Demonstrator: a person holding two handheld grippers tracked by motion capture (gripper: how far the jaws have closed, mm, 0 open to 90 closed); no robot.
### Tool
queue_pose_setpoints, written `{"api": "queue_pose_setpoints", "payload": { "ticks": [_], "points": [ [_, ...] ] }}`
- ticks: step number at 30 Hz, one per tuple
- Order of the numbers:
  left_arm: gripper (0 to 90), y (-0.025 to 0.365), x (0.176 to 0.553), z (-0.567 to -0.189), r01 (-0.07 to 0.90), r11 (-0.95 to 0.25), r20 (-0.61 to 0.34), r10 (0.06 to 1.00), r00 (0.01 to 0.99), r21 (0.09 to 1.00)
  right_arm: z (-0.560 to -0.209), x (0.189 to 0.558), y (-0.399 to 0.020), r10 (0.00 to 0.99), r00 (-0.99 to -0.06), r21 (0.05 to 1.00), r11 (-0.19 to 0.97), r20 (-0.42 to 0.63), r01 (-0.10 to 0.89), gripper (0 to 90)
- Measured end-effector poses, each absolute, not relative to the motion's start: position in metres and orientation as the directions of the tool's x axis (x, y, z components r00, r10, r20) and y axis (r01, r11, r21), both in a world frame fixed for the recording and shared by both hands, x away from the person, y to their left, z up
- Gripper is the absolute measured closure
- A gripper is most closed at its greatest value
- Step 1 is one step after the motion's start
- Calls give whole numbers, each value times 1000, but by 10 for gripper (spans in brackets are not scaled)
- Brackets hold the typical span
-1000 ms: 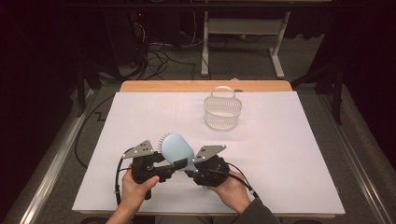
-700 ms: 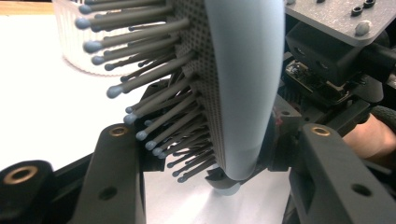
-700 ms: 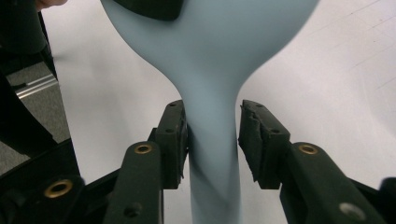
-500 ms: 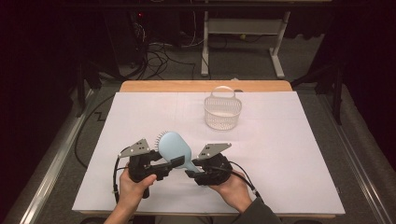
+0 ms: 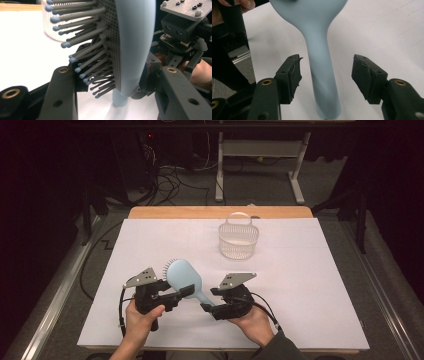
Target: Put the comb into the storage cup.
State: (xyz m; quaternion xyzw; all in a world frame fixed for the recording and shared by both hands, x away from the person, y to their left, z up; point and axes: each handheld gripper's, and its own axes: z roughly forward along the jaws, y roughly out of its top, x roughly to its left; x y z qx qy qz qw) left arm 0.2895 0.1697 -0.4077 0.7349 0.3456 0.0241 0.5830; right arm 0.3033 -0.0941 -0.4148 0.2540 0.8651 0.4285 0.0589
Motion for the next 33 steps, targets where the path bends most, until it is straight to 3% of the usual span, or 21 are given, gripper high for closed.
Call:
{"api": "queue_pose_setpoints", "payload": {
  "ticks": [33],
  "points": [
    [530, 178, 291, -407, 469, -55, -357, 572, 738, 881, -410, 302, -165, 589, -803, 833, 397, 90, 385, 321]
  ]
}}
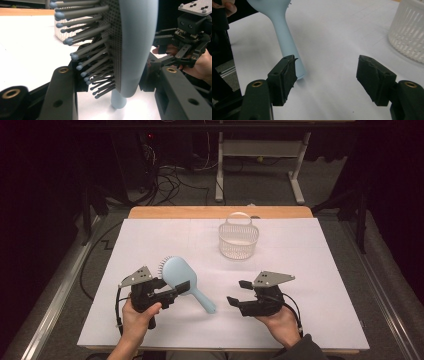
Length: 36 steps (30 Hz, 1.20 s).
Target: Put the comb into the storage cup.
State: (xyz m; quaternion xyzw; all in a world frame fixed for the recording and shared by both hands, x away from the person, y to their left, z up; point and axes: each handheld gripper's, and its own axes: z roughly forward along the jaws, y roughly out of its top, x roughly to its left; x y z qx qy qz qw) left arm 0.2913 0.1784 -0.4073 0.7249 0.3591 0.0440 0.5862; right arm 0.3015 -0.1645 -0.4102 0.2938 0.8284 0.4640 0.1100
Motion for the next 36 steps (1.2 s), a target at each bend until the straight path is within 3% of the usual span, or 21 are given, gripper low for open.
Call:
{"api": "queue_pose_setpoints", "payload": {
  "ticks": [21, 36],
  "points": [
    [530, 178, 291, -407, 464, -70, -340, 586, 736, 883, -410, 289, -247, 713, -698, 886, 279, 68, 371, 290],
    [530, 173, 288, -406, 454, -94, -318, 591, 742, 886, -428, 275, -309, 801, -594, 918, 177, 75, 354, 266]
  ]
}}
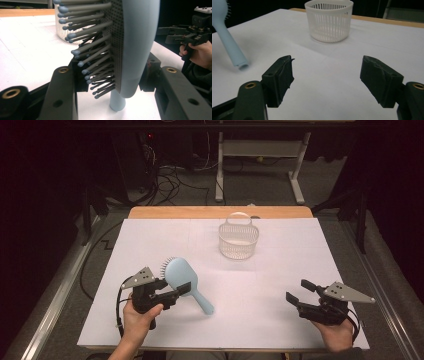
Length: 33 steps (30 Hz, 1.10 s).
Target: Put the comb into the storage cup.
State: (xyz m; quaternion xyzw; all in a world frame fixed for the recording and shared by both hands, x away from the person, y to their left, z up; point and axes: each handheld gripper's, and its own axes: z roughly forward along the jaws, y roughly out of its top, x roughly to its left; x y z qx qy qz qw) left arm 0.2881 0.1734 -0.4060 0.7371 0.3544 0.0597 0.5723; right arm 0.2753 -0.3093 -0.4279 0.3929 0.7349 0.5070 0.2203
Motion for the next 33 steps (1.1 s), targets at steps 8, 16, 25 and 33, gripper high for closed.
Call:
{"api": "queue_pose_setpoints", "payload": {
  "ticks": [8, 16, 25, 33],
  "points": [
    [531, 180, 286, -401, 447, -89, -310, 602, 736, 890, -444, 274, -330, 828, -549, 916, 123, 117, 382, 246],
    [530, 186, 293, -396, 454, -74, -318, 614, 722, 888, -449, 270, -339, 835, -534, 925, 87, 135, 371, 236],
    [530, 184, 308, -380, 443, -81, -303, 619, 724, 893, -452, 274, -332, 824, -551, 918, 112, 127, 380, 230],
    [530, 180, 317, -369, 427, -95, -280, 625, 729, 899, -452, 274, -333, 824, -553, 924, 109, 123, 368, 230]
  ]
}}
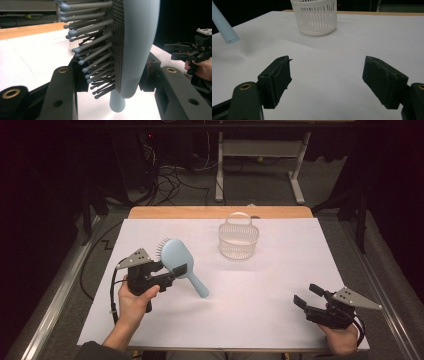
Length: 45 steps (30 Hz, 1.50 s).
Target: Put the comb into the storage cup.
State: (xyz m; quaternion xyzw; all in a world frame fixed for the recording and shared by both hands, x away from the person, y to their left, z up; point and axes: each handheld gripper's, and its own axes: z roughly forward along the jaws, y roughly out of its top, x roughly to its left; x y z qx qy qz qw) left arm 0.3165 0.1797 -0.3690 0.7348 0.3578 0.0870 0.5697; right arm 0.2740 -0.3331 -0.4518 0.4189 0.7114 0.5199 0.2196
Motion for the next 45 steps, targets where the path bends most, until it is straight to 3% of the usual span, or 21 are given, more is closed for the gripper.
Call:
{"api": "queue_pose_setpoints", "payload": {
  "ticks": [45],
  "points": [
    [530, 151, 358, -350, 414, -122, -253, 628, 736, 902, -454, 275, -336, 824, -551, 916, 108, 134, 385, 233]
  ]
}}
